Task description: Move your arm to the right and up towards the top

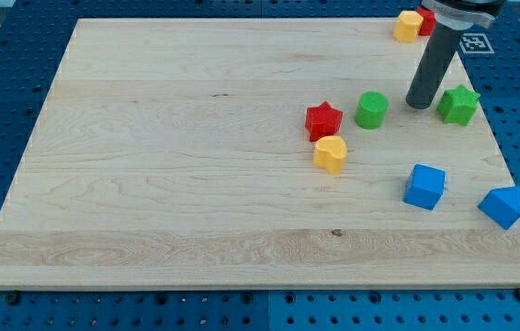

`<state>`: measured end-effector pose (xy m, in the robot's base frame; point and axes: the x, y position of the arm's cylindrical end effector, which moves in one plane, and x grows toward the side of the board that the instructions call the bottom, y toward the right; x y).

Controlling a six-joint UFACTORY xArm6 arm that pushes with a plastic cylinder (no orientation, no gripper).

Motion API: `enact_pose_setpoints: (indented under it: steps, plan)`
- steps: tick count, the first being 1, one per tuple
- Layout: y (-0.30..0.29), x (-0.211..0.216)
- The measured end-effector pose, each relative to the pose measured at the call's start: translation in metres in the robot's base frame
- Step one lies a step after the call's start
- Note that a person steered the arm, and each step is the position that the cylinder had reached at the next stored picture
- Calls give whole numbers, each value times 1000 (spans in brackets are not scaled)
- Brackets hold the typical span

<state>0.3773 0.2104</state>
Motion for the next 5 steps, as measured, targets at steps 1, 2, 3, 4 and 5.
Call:
enact_pose_setpoints:
  steps: [1,2,3,4,5]
  plan:
    - [0,-11]
    - [0,-23]
    - [0,-34]
    - [0,-44]
    - [0,-54]
